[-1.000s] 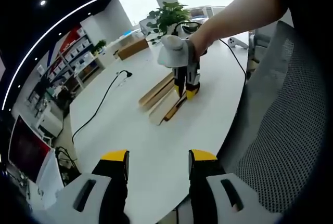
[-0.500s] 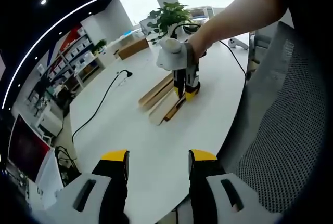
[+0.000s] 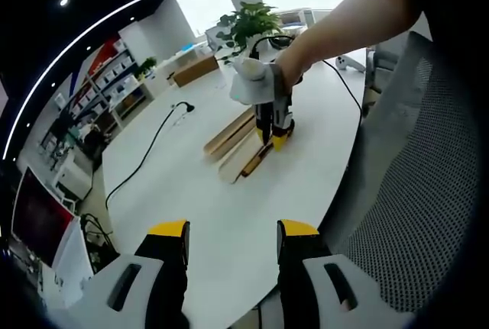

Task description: Arrange the utensils inside the cutlery case until each visible utensil rests in its matching compartment.

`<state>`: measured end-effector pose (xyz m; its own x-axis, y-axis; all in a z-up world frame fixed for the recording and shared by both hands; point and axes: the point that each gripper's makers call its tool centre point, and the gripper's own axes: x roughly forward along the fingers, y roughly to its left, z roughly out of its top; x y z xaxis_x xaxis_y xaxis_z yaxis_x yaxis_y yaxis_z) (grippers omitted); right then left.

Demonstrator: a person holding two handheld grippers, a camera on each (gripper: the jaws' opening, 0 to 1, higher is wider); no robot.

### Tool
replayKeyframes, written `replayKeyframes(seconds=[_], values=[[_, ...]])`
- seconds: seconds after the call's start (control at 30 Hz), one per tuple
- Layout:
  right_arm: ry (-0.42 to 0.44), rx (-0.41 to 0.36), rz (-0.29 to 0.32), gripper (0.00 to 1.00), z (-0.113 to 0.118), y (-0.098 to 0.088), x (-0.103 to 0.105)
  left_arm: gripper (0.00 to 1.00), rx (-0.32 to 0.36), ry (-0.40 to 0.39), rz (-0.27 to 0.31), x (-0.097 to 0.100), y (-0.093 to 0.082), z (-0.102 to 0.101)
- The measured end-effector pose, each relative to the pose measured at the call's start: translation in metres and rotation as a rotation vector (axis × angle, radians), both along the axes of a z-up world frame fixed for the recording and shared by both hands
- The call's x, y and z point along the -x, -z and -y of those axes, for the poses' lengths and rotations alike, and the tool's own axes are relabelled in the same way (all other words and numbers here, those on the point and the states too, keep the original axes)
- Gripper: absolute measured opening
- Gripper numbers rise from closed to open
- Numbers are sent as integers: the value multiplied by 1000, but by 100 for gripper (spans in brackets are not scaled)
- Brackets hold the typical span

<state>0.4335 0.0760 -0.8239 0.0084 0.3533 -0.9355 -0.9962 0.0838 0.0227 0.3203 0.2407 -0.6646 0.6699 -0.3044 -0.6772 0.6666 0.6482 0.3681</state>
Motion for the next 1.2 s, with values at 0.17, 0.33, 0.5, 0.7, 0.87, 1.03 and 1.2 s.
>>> replayKeyframes(seconds=[0.17,0.33,0.5,0.7,0.87,1.03,1.2], values=[[1,4,-2,16,0,1,-1,47,-1,1,-1,0,0,0],[1,7,-5,16,0,2,-2,47,-1,0,-1,0,0,0],[-3,14,-9,15,0,4,-1,47,-1,0,-1,0,0,0],[-6,17,-7,14,0,5,0,47,-4,-1,0,0,-1,0],[-6,21,3,12,0,5,-1,47,-5,1,-3,1,0,0],[7,32,24,9,-1,5,-4,47,-6,1,-4,1,0,0],[-13,39,34,8,-1,5,-3,47,-8,2,-3,0,0,0]])
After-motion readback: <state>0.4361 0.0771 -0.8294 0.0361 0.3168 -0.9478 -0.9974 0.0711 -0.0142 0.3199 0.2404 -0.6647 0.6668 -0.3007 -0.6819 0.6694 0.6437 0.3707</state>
